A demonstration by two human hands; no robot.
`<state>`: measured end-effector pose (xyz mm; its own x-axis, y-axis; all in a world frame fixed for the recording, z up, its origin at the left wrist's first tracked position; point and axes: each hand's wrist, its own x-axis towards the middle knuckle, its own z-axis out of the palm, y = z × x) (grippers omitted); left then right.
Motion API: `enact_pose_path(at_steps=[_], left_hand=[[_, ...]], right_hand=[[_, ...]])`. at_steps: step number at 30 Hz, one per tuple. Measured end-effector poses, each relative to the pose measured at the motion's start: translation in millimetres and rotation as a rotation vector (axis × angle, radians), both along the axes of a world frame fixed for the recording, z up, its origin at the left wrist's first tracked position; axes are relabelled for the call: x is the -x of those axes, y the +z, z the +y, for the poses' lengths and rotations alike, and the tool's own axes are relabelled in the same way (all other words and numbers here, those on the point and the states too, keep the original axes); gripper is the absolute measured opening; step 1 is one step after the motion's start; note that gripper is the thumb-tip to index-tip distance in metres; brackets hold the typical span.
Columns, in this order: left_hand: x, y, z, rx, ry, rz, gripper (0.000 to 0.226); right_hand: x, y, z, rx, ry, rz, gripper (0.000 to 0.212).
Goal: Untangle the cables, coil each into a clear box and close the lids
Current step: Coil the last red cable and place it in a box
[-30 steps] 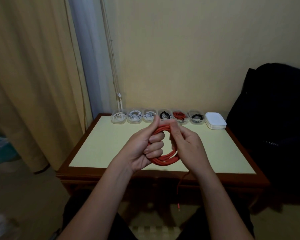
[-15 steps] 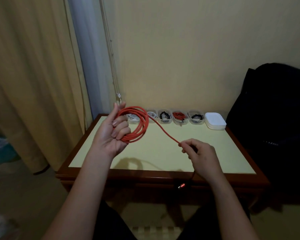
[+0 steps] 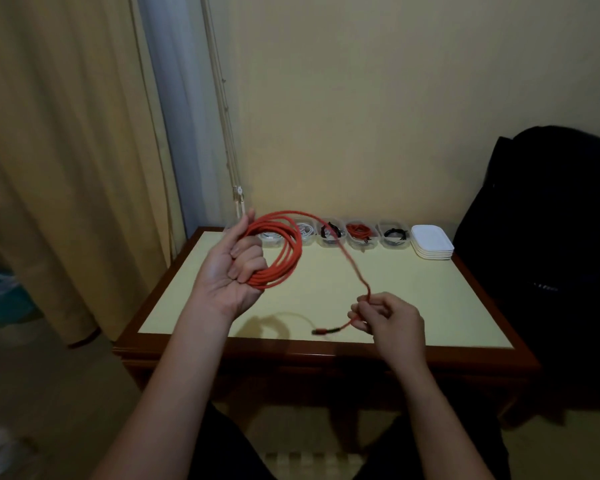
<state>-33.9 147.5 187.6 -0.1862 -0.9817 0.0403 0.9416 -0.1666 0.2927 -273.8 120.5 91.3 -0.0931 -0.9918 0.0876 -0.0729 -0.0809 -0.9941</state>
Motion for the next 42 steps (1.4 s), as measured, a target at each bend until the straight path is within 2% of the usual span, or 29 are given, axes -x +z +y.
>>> enact_pose_path(at_steps=[2,4,14,16,18,22,25,29,30,34,39,42], left_hand=[[14,-2,1,-0.044,-0.017,-0.052,0.01],[27,-8,0,-0.087,-0.054,-0.065,0.01],[57,-18,4,-0.15,-0.115,-0.118,0.019],[59,-17,4,-0.169,-0.081,-0.173,0.017],[62,-16,4,-0.175,-0.017,-0.262,0.014],[61,-15,4,-0.097,0.181,-0.556,0.014],[62,-13,5,-0.031,0.269,-0.734,0.018],[64,-11,6,0.011,0.316,-0.781,0.017],[64,-10,6,0.02,0.327,-0.793,0.018],[64,-8,5,0.047,0.367,-0.829,0.025],[62,-7,6,0.071,0.389,-0.86,0.023],[61,-7,6,0.079,0.401,-0.876,0.024]], right_hand=[[-8,11,7,-0.039,-0.015,-0.237,0.005],[-16,21,13,-0.037,-0.02,-0.367,0.005],[-31,51,26,-0.003,-0.105,-0.616,0.004],[-34,53,28,-0.074,-0.041,-0.668,0.006],[-35,55,32,-0.187,0.125,-0.724,0.012],[-35,59,34,-0.432,0.439,-0.852,0.029],[-38,61,31,-0.467,0.498,-0.816,0.045],[-42,62,30,-0.378,0.588,-0.783,0.073],[-43,62,31,-0.342,0.616,-0.771,0.075],[-44,65,34,-0.182,0.524,-0.489,0.034],[-40,70,30,-0.089,0.468,-0.276,0.017],[-33,69,28,-0.119,0.5,-0.207,0.018]])
